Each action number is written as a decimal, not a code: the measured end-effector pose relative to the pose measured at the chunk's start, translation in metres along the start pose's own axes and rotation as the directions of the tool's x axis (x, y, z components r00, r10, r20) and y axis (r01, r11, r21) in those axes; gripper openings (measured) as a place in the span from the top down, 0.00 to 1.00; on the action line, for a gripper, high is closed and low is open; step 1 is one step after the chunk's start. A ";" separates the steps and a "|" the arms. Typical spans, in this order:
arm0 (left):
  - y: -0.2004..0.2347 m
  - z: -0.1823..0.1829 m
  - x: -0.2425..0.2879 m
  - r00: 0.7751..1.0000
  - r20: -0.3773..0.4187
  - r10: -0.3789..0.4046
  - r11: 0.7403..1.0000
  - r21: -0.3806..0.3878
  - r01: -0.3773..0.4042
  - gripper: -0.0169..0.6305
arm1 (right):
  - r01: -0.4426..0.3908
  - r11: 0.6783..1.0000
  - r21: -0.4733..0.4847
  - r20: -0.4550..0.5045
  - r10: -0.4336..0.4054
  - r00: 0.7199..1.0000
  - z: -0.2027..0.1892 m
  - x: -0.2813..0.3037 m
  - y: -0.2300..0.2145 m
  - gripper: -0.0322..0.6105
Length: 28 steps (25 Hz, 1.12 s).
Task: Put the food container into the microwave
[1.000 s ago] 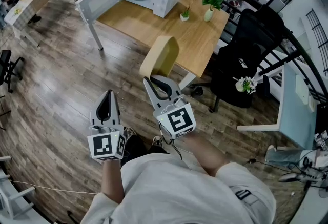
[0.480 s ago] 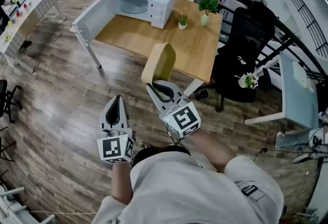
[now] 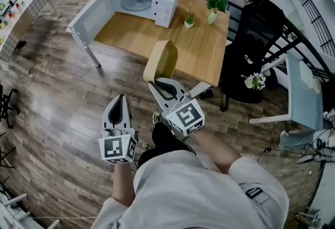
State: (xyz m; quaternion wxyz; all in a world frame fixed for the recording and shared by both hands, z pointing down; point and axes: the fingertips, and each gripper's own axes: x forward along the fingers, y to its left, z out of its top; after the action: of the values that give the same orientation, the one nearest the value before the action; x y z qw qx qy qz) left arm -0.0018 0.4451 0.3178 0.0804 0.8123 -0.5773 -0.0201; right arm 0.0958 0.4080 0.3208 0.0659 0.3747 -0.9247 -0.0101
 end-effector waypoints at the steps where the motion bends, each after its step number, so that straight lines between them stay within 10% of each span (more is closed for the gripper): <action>1: 0.004 -0.001 0.009 1.000 -0.005 0.004 1.000 0.002 -0.004 0.95 | -0.008 1.000 0.002 0.001 0.008 1.000 -0.001 0.008 -0.005 0.91; 28: 0.072 0.005 0.205 0.994 -0.086 0.071 0.996 0.068 -0.065 0.95 | -0.156 0.985 0.080 -0.015 0.157 0.987 -0.031 0.163 -0.144 0.91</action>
State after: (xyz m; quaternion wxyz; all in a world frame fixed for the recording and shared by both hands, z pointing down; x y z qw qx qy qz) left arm -0.0016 0.2285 0.3367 0.0801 0.7944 -0.6010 0.0372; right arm 0.0833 0.1921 0.3601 0.0617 0.3032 -0.9502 0.0357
